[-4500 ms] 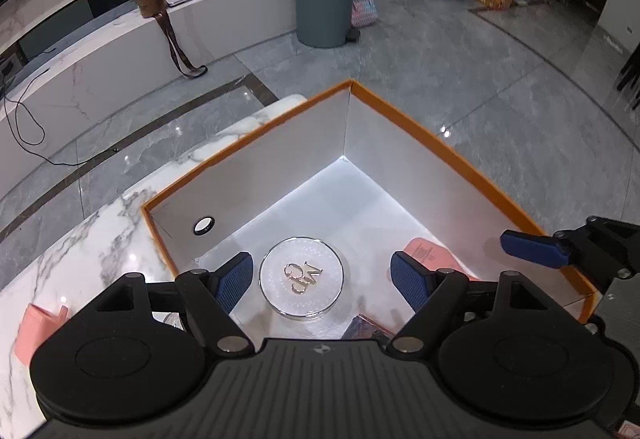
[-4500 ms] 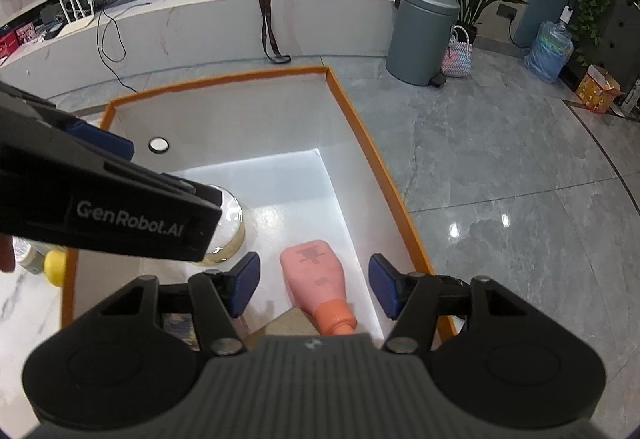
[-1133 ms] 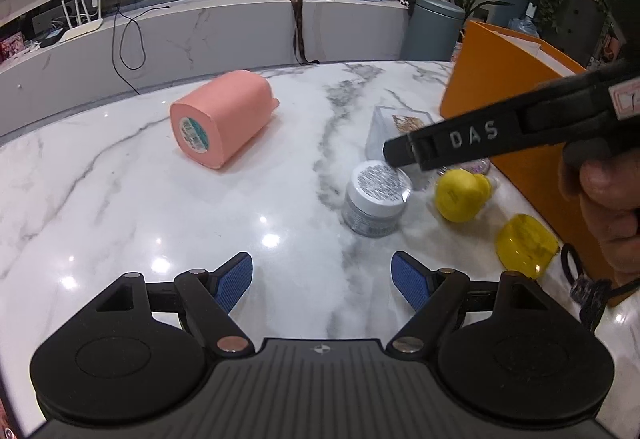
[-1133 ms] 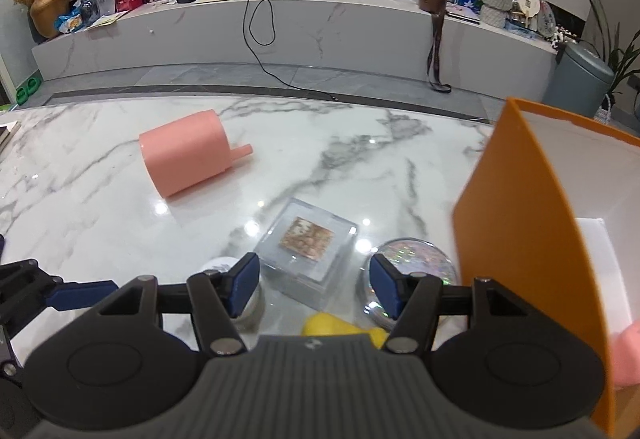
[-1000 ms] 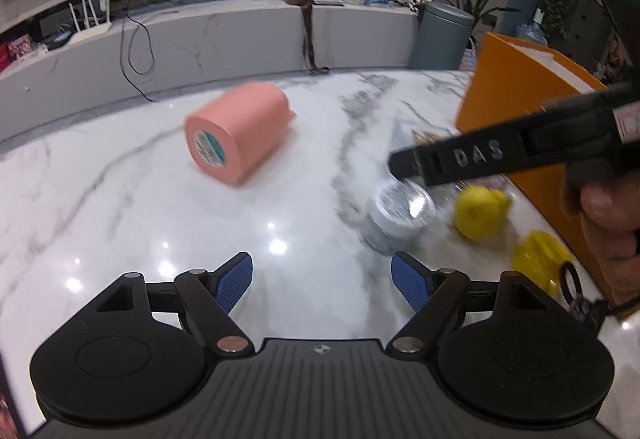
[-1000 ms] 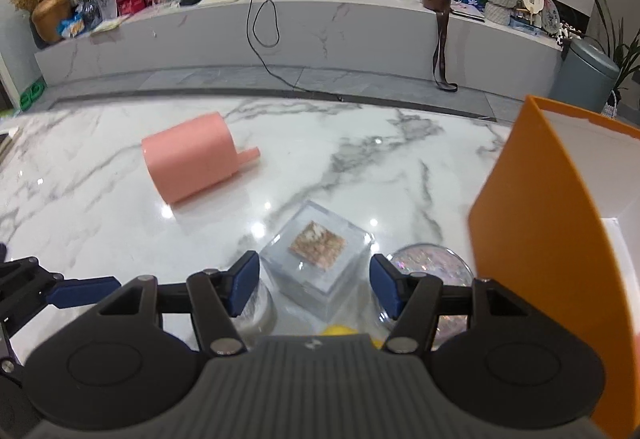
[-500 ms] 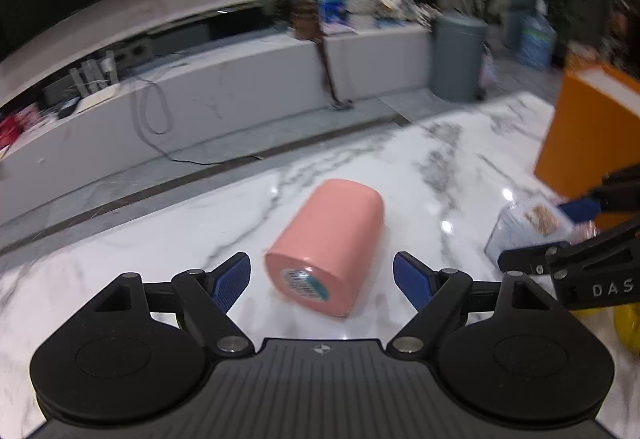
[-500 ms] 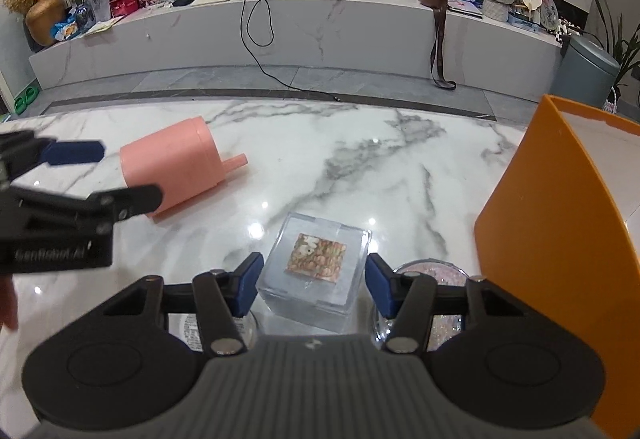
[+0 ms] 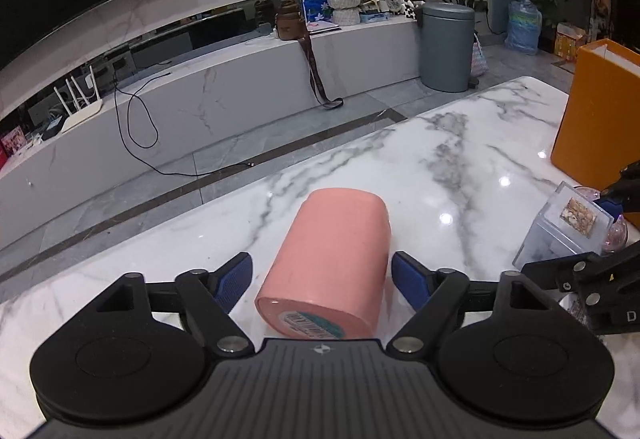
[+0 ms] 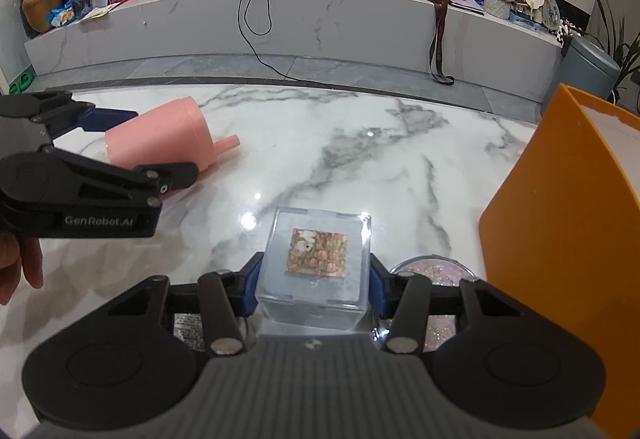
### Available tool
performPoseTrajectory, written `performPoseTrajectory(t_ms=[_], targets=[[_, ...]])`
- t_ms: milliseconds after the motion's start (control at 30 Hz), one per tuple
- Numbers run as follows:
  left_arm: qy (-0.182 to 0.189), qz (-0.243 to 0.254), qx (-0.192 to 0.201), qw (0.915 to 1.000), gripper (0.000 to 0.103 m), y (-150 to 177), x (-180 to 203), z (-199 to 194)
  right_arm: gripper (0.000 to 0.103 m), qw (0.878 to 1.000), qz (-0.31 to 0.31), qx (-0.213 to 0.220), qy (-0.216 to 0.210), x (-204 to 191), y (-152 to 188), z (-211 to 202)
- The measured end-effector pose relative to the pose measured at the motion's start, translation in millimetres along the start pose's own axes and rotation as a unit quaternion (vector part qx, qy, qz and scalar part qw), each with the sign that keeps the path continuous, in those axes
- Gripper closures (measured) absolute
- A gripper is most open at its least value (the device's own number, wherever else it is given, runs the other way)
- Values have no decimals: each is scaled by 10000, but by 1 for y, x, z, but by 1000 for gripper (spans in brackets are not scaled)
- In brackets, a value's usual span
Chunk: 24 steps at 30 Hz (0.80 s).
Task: Organize rigid objects
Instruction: 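Grasp the pink cylinder with the left tool while the right tool grasps the clear cube box, then carry the pink cylinder and clear cube box with both tools over the orange box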
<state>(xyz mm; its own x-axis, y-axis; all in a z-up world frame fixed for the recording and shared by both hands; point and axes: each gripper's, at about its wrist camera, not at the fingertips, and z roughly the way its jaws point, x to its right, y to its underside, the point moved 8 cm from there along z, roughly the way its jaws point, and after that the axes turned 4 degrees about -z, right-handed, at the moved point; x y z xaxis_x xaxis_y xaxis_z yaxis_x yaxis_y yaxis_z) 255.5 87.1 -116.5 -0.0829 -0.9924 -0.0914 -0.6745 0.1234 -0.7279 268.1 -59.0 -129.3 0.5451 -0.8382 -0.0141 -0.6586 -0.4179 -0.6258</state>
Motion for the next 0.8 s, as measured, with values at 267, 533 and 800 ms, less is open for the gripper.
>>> performPoseTrajectory(t_ms=[267,533,800], targets=[[81,-218,-123,9997,34,3,3,4,55,10000,-2,5,-6,-2,0,1],[-8,-161,-116,9998,40,6,6,-1,56,10000,22,4,-22,-1,0,1],[-107,-292,-77,9995,40,-4,5,-12,56,10000,17,52,-27,0,-2,-7]])
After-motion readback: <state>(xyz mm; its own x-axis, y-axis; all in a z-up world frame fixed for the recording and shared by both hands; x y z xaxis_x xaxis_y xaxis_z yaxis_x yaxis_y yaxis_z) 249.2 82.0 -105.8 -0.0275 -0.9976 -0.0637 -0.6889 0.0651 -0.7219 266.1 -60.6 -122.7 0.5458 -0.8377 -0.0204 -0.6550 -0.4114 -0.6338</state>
